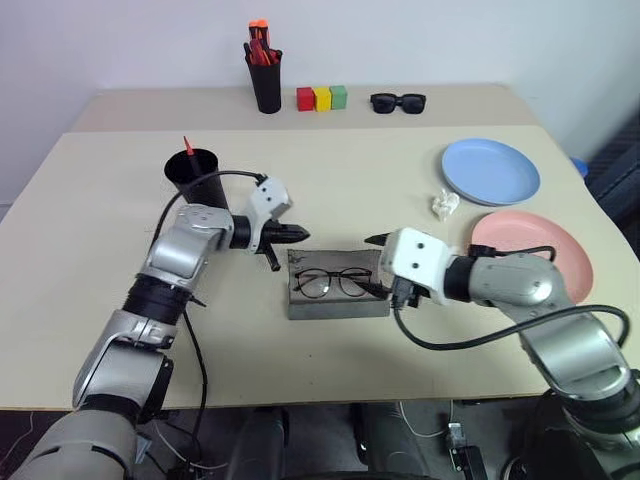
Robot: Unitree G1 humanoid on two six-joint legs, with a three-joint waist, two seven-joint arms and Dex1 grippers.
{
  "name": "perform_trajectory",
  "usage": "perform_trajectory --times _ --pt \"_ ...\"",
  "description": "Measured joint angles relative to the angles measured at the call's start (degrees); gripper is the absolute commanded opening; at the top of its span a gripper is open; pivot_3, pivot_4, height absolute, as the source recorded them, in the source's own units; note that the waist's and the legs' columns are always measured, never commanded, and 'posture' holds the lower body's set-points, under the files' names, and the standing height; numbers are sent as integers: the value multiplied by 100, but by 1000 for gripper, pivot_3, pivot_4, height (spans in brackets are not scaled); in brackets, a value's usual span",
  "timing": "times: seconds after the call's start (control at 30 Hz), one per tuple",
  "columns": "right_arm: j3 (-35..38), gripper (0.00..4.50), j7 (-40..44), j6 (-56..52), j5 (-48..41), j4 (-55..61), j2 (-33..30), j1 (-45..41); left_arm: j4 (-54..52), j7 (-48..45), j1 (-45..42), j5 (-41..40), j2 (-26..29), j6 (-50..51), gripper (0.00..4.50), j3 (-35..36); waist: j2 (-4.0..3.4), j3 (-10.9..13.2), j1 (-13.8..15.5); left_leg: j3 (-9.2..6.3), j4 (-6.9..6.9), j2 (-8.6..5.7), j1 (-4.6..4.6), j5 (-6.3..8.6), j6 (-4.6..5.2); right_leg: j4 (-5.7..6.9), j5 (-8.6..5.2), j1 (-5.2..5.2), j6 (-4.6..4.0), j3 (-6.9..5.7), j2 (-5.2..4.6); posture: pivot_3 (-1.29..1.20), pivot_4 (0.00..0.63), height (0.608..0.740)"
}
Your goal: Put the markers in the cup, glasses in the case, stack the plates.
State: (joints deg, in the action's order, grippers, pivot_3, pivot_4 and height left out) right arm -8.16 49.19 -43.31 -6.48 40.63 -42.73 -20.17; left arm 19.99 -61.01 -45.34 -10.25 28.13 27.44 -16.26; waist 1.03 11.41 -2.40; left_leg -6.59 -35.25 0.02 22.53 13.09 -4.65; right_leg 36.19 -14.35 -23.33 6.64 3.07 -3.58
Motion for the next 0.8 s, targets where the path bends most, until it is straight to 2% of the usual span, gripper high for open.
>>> perform_trajectory --times 0.17,0.33,0.53,0.8 --pt "808 3411 223 35 -621 311 -138 714 380 -626 -162 199 33 -423 29 -261 0 0 -1 -1 0 1 -3 0 1 5 -1 -1 -1 0 2 0 150 740" --pt "1129 3411 130 67 -775 344 -154 1137 446 -1118 -158 202 71 -788 29 -267 0 0 1 2 -9 1 -1 0 0 4 -1 3 -3 2 0 0 150 740" --pt "1250 3411 -223 258 -733 140 -153 1189 -298 -1514 147 15 155 -891 29 -232 0 0 0 1 -3 1 -2 0 0 4 -1 2 -1 2 0 0 150 740" --pt "1206 3411 -487 468 -613 -256 -165 1145 -1283 -1648 705 31 532 -866 29 -325 0 0 6 1 -5 1 -3 0 0 4 -1 4 -2 3 0 0 150 740"
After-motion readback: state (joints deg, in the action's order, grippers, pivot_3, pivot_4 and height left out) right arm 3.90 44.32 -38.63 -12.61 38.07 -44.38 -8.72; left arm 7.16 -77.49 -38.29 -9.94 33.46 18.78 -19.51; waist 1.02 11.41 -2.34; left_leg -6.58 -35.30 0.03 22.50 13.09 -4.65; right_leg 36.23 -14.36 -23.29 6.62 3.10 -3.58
